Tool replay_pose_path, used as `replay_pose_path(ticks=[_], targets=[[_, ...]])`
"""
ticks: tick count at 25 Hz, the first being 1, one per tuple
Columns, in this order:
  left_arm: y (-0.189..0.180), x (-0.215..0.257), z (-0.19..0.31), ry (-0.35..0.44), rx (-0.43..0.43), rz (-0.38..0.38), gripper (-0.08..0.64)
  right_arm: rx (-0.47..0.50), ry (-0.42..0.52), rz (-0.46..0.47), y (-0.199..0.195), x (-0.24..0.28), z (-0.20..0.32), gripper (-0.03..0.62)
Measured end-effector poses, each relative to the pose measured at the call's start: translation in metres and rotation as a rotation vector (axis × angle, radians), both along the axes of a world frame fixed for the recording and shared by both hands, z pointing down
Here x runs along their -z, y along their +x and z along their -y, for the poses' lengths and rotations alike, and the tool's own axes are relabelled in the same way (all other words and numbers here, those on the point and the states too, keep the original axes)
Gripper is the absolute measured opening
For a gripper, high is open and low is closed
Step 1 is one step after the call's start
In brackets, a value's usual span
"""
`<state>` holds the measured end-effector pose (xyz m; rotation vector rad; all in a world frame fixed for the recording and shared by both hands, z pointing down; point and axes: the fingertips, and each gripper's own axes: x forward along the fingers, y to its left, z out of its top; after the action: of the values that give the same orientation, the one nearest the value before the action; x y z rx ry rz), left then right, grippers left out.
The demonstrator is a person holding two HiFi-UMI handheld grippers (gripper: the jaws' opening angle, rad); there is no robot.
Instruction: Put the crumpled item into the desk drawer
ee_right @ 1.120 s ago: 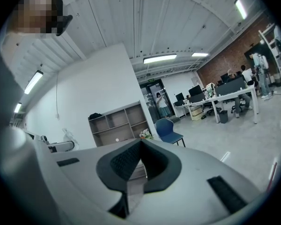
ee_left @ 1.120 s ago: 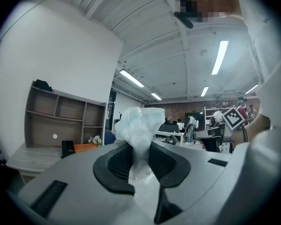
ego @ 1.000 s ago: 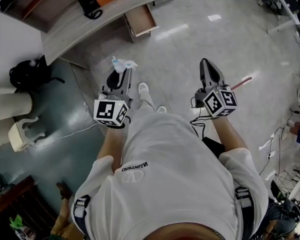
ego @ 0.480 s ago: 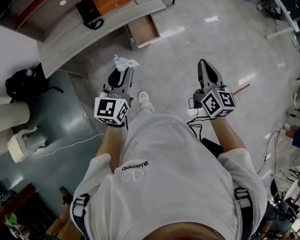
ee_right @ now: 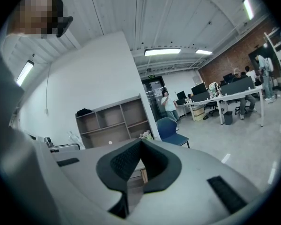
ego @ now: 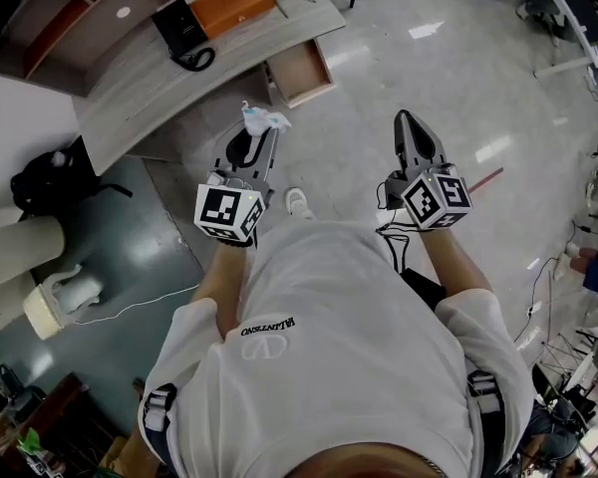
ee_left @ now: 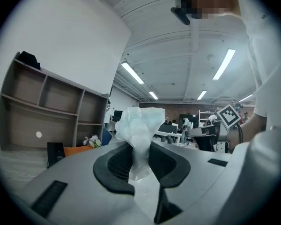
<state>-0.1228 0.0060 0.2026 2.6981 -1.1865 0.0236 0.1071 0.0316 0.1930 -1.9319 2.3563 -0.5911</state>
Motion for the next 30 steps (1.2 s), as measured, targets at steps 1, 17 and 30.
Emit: replay_pose_path(ticks=[1,17,30], targets=[[0.0,-0.004,0.006,-0.005,-0.009,0.001,0.081,-0.001,-0.002,-0.001,-0.004,-0.003,0.007,-0.003],[0.044,-0.069,0.076,-0.129,-0.008,0.022,0.081,0.086,-0.115,-0.029,-0.008,-0.063,0.078,-0.003],[0.079,-0.259,0.165,-0.424,0.162,0.165,0.081,0.168,-0.261,-0.079,-0.021,-0.216,0.171,-0.002]])
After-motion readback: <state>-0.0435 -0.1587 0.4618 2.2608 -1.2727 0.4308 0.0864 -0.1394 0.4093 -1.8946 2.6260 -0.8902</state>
